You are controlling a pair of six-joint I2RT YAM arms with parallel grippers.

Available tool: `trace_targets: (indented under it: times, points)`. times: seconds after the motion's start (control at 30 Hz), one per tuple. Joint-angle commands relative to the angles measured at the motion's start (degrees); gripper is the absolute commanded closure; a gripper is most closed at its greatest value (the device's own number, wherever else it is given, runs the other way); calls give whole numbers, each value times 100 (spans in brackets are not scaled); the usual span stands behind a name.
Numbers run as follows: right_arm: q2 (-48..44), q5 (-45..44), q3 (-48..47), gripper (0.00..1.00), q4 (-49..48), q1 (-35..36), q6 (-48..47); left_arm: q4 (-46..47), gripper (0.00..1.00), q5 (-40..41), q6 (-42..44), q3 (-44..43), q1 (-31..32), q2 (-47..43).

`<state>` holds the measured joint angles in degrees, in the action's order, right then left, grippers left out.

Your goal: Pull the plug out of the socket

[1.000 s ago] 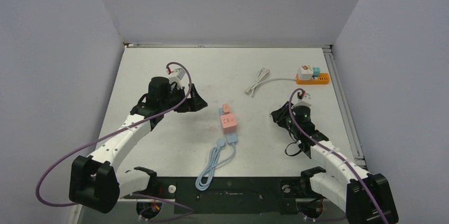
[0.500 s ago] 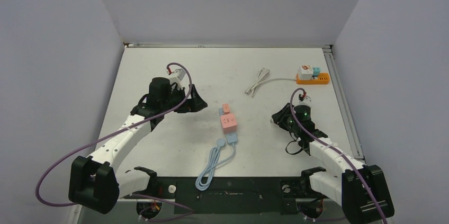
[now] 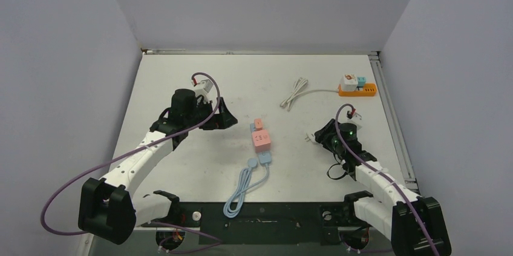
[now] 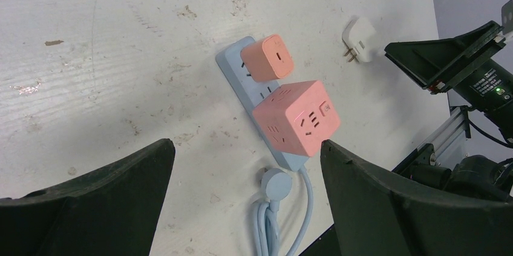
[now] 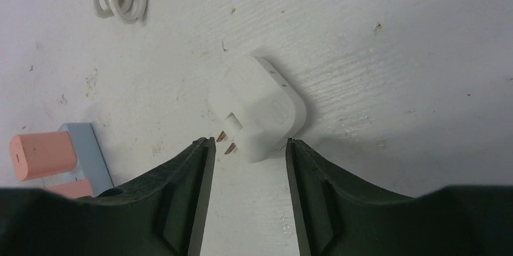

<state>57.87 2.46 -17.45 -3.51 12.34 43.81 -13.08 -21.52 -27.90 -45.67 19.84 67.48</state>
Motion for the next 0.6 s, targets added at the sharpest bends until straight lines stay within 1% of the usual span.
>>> trace_targets:
  times: [0.0, 0.13, 0.23, 0.27, 0.33, 0.4, 0.47, 0.53, 0.57]
  points:
    - [-411, -580, -4, 50, 185, -43, -28, 70, 13, 16, 26, -60, 30, 17]
    - [-655, -693, -41, 41, 320, -39, -131, 73, 13, 33, 31, -65, 46, 32]
    - [-849, -625, -118, 33, 333, -34, -401, 70, 13, 63, 41, -65, 47, 28]
    - [-909, -557, -156, 29, 333, -31, -530, 69, 13, 85, 46, -65, 47, 26]
    - [-1069, -376, -215, 15, 333, -2, -759, 134, 13, 132, 33, -74, 47, 36]
    - [-1270, -300, -236, 5, 333, 64, -824, 184, 13, 262, 22, -276, 47, 162]
    - [-1425, -60, -252, 0, 243, 151, -908, 36, 13, 302, -4, -743, 46, 468]
    - [-1472, 19, -348, 0, 230, 315, -919, 77, 13, 273, -126, -1160, 66, 763]
    - [-1454, 26, -431, 2, 250, 436, -943, 149, 13, 261, -186, -1299, 83, 911]
